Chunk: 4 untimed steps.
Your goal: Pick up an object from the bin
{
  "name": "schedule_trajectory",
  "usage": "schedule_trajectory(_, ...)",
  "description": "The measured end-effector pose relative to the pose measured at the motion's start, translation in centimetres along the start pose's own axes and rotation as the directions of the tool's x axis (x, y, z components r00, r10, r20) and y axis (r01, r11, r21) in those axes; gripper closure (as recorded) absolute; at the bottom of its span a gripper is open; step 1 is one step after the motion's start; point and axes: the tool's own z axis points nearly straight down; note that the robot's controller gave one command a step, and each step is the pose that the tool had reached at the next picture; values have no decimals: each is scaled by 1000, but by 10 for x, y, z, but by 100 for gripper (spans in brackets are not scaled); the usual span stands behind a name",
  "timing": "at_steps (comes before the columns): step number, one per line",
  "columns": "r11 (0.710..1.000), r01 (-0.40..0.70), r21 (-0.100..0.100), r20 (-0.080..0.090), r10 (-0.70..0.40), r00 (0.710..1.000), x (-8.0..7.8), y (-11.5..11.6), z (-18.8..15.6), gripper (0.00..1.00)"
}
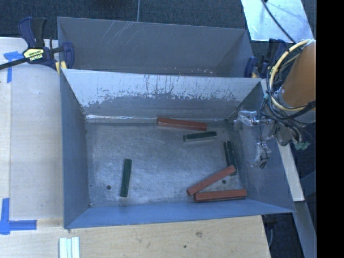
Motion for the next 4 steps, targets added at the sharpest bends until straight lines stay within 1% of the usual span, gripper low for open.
schedule_trajectory(1, 971, 240, -4, -6, -240, 971, 18, -10, 130, 0)
schedule_trajectory(2, 970, 243, 0, -1, -243, 970, 17, -11, 126, 100)
schedule_trajectory(3, 962, 272, 6, 7, -272, 962, 7, -17, -29, 100)
schedule_trajectory(4, 963, 270, -1, 0, -270, 963, 9, -16, -24, 0)
